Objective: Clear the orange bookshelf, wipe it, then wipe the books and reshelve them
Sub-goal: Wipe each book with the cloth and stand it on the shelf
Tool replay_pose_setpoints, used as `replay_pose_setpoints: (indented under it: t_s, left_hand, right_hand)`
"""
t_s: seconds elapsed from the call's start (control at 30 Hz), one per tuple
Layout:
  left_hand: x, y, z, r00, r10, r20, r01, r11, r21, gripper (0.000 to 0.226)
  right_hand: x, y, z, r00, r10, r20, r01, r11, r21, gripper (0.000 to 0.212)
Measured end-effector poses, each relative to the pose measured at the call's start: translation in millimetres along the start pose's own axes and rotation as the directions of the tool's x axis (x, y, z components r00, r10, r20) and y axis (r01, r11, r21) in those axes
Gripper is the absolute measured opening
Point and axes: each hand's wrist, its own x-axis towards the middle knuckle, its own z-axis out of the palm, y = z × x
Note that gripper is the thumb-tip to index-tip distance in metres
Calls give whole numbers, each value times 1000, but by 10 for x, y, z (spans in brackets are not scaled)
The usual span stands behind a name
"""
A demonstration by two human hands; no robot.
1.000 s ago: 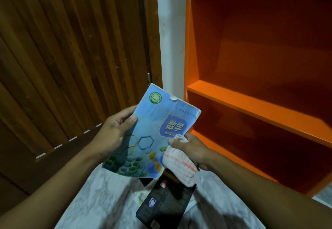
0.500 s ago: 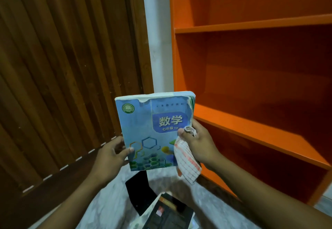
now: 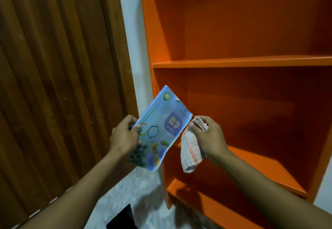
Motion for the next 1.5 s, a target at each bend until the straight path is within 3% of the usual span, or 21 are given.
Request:
replay_pose_setpoints:
  t_s: [0.13, 0.3, 0.43, 0.57, 0.67, 0.77, 0.83, 0.9, 1.03, 1.2, 1.5]
  left_hand:
    - [179, 62, 268, 996, -63, -66, 40, 953, -302, 19]
    - [276, 153, 780, 986, -146, -76, 81, 834, -546, 6]
    - [74, 195, 1279, 972, -202, -118, 81, 763, -641, 4]
    - [-129, 75, 1569, 967, -251, -45, 156, 722, -674, 4]
    - [-121, -12, 1545, 981, -196, -14, 151, 797, -585, 7]
    - [-28, -99, 1384, 1000, -9, 14, 13, 956, -293, 10]
    - [31, -145, 1281, 992, 79, 96, -68, 992, -111, 10]
    - [90, -179, 1231, 982, 71, 173, -67, 997, -28, 13]
    - [110, -156, 1241, 976, 6, 219, 0, 1000, -27, 26]
    - [161, -80, 1341, 994, -14, 105, 8, 998, 57, 13]
    - [411, 28, 1805, 997, -21, 75, 18, 999, 32, 12]
  right_hand:
    - [63, 29, -145, 998, -1, -61, 5, 998, 68, 11]
    - [110, 0, -261, 995, 0, -101, 10, 995, 99, 11]
    - [100, 42, -342, 996, -10, -87, 15, 999, 48, 11]
    - [83, 106, -469, 995, -22, -99, 26, 999, 38, 11]
    - [69, 150, -541, 996, -35, -82, 38, 999, 33, 12]
    - [44, 207, -535, 997, -21, -77, 25, 999, 48, 10]
    - [15, 230, -495, 997, 0, -71, 6, 997, 77, 8]
    - [-11, 248, -446, 998, 28, -57, -22, 995, 102, 8]
    - [-91, 272, -340, 997, 76, 0, -75, 985, 158, 6]
    - [-184, 320, -198, 996, 64, 56, -72, 987, 144, 3]
    - [63, 474, -238, 996, 71, 60, -79, 988, 133, 15]
